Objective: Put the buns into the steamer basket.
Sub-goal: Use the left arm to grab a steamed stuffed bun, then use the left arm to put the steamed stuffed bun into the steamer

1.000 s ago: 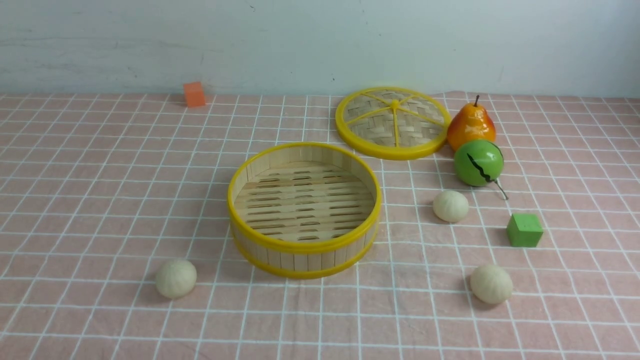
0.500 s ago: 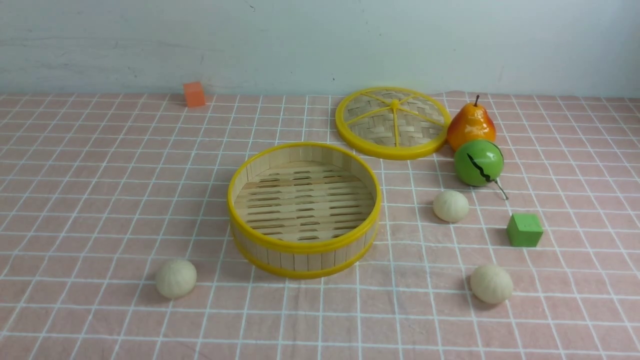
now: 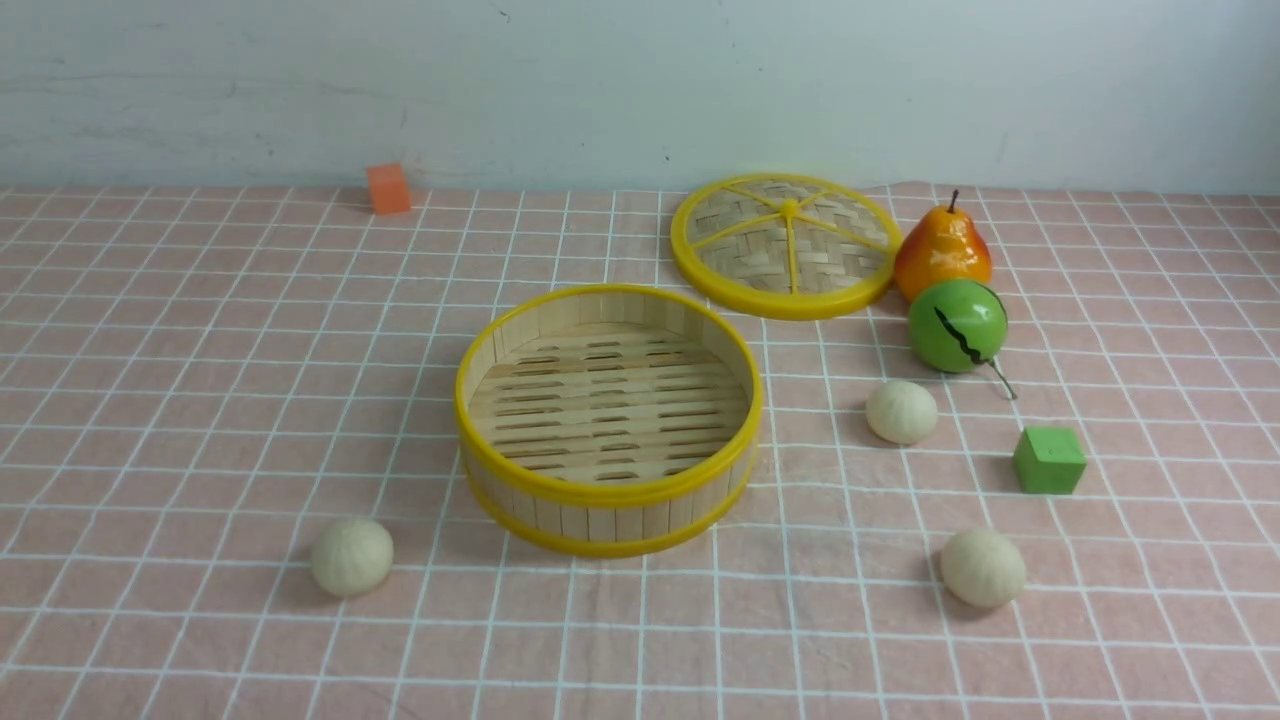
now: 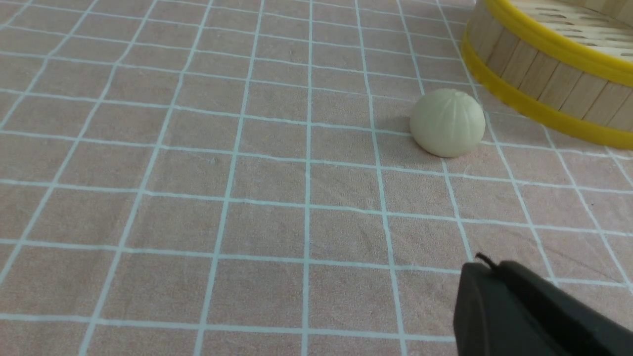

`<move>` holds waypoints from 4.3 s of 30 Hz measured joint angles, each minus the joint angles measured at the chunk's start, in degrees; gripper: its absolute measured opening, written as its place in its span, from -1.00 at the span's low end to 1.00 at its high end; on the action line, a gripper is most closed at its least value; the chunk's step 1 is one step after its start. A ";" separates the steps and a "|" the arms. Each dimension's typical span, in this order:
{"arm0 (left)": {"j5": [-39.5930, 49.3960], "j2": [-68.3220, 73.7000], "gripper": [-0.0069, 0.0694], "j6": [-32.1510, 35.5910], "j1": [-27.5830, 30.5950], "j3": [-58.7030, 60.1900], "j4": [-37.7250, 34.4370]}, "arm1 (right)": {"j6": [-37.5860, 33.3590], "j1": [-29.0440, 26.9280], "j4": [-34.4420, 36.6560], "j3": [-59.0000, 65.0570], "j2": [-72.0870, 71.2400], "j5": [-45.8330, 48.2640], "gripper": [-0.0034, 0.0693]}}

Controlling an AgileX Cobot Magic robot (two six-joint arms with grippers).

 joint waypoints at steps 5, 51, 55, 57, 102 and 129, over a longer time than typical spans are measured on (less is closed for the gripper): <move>0.00 0.00 -0.77 0.00 0.00 0.00 0.00 | 0.00 0.00 0.00 0.00 0.00 0.00 -0.87; -53.81 0.00 -0.68 -9.44 0.00 0.00 0.07 | 8.20 0.00 -1.65 0.65 0.00 -41.16 -0.73; -50.96 0.00 -0.70 -18.48 0.00 -4.13 0.04 | 8.20 0.00 -1.70 -0.50 0.00 -40.47 -0.83; -41.45 1.11 -0.84 -20.68 0.00 -13.99 0.05 | 7.39 0.00 -1.70 -5.41 0.85 -36.79 -0.91; 14.71 105.48 -0.63 -4.24 -5.10 -68.22 -1.29 | -14.94 0.00 9.64 -38.75 59.56 13.47 -0.74; 12.83 118.16 -0.38 -2.96 -18.52 -93.53 4.19 | -19.85 2.44 13.42 -44.19 66.80 22.31 -0.38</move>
